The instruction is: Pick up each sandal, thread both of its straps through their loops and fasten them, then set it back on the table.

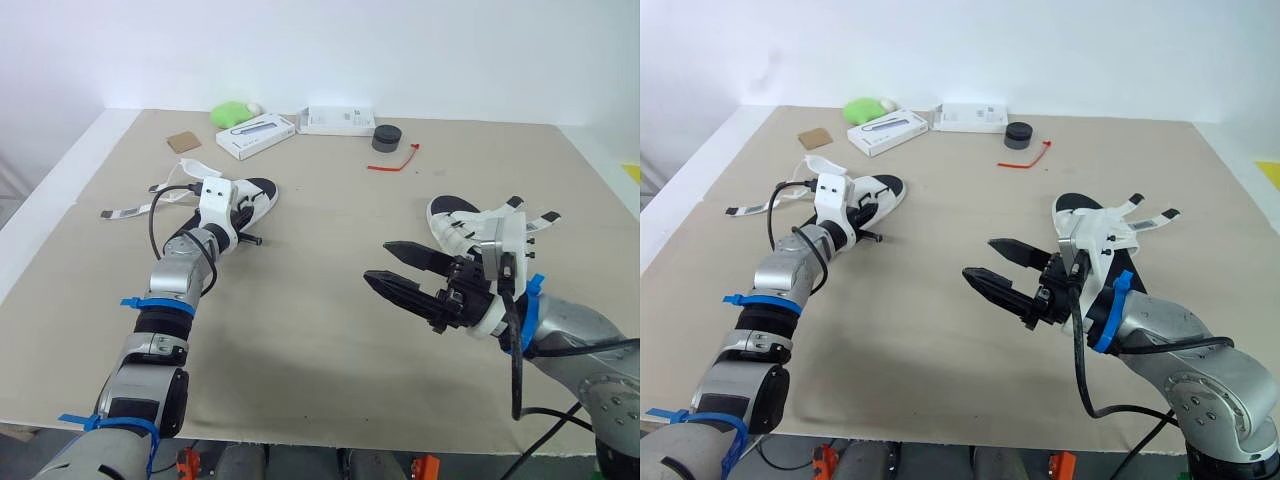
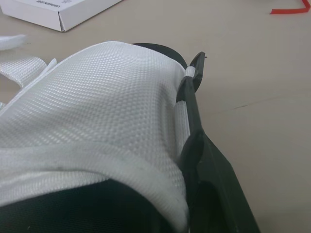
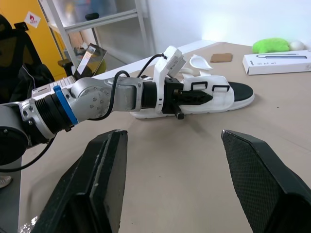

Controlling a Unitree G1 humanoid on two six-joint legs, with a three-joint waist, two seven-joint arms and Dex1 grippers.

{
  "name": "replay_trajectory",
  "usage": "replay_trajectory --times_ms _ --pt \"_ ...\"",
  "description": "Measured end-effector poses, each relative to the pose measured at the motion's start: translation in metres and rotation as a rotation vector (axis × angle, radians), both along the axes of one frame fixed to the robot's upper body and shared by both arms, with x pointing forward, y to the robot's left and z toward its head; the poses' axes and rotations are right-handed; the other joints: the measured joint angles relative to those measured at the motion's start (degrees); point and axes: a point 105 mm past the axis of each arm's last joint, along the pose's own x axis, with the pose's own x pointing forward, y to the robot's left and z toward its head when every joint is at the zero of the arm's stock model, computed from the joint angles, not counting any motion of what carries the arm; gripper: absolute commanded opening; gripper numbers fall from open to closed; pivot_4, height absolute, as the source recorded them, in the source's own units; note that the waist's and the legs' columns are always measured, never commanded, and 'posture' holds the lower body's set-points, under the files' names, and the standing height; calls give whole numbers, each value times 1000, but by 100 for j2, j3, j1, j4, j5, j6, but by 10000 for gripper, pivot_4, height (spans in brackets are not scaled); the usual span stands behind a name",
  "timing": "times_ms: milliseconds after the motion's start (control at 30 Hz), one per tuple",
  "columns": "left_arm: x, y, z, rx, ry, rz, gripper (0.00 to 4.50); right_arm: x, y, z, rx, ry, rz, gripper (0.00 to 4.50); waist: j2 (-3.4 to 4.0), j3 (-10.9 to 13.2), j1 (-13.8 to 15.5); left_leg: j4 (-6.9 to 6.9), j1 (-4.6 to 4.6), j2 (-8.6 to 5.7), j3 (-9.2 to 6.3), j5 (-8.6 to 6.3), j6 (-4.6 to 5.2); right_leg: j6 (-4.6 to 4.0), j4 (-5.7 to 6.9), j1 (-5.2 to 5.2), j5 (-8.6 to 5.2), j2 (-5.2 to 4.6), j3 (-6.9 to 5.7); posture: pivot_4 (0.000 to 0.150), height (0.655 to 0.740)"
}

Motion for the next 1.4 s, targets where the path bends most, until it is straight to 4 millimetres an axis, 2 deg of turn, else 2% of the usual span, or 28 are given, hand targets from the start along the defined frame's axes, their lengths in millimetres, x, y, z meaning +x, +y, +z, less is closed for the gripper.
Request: replay_trajectory --times_ms 167,233,333,400,500,567,667,700,800,900,933,1000,1033,1067,1100,1167,1400 --pt "-7 -8 -1 9 -8 -91 311 0 -1 -2 3 6 -4 33516 0 0 0 -1 -1 -1 0 0 -1 -4 0 0 2 -2 0 1500 7400" --pt "-21 -27 -1 -9 -25 -240 311 0 -1 -2 2 9 -4 33516 0 0 0 -4 -4 -1 0 1 -2 -28 -1 -1 16 -2 0 1500 7400" --pt "-38 -43 3 -13 -57 -403 311 0 -3 -2 -7 10 -7 33516 0 0 3 -4 -4 -1 1 1 -2 -32 -1 -1 17 -3 0 1500 7400" --pt "-66 -60 7 13 -102 -640 311 1 -7 -2 -11 14 -14 33516 1 0 1 -7 -4 -1 2 1 -2 -36 -2 -2 16 -4 0 1500 7400" --pt "-106 -74 2 82 -118 -956 311 -1 -13 -3 -49 38 -12 33516 1 0 0 -9 -1 3 2 0 -1 -43 -1 -3 15 -1 0 1500 7400" --pt "-124 -74 -6 142 -104 -1115 311 -4 -16 -8 -75 79 14 33516 1 0 0 -9 1 9 2 1 1 -47 -1 -5 16 5 0 1500 7400" --pt "-136 -71 -17 208 -91 -1246 311 -5 -22 -14 -132 126 38 33516 1 0 1 -6 1 9 4 7 10 -48 -1 -5 9 3 0 1500 7400" --pt "-138 -72 -20 216 -87 -1263 311 -5 -22 -15 -137 128 42 33516 1 0 1 -6 0 9 4 8 11 -49 -1 -5 5 3 0 1500 7400" --pt "-139 -74 -29 243 -78 -1290 0 -3 -25 -22 -170 155 49 25917 1 0 1 -3 -1 8 3 10 14 -31 -2 -5 -3 3 0 1500 7400" --pt "-140 -79 -32 257 -83 -1300 0 1 -29 -30 -201 182 43 12921 1 0 4 -3 -1 7 4 10 14 -14 -1 -4 6 2 0 1500 7400" --pt "-139 -80 -32 255 -86 -1299 0 1 -29 -31 -208 185 48 10846 2 -1 4 -3 -1 7 4 10 14 -13 -1 -4 6 1 0 1500 7400" --pt "-140 -84 -33 249 -90 -1297 0 1 -27 -33 -220 190 67 3860 3 -1 5 -3 -1 6 3 10 14 -11 -1 -4 6 1 0 1500 7400" --pt "-140 -85 -33 248 -91 -1296 0 1 -27 -33 -222 190 71 3860 3 -1 5 -3 -1 6 3 10 14 -11 -1 -4 6 1 0 1500 7400" --pt "-140 -87 -33 247 -92 -1295 0 1 -26 -35 -242 194 91 702 4 -2 3 -3 -1 6 4 10 14 -10 -1 -4 6 1 0 1500 7400" --pt "-140 -88 -34 249 -90 -1293 0 0 -25 -37 -258 198 107 702 4 -2 5 -4 -1 7 2 10 14 -9 -1 -4 4 2 -1 1500 7400" --pt "-136 -101 -32 160 -13 -1200 0 17 -20 -47 -343 193 146 702 10 -5 1 6 0 6 3 14 19 2 -1 -2 10 1 0 1500 7400" --pt "-138 -105 -24 86 91 -1095 0 39 -24 -60 -426 208 197 702 11 -5 -13 -5 0 7 5 15 20 0 -1 -8 9 3 1 1500 7400"
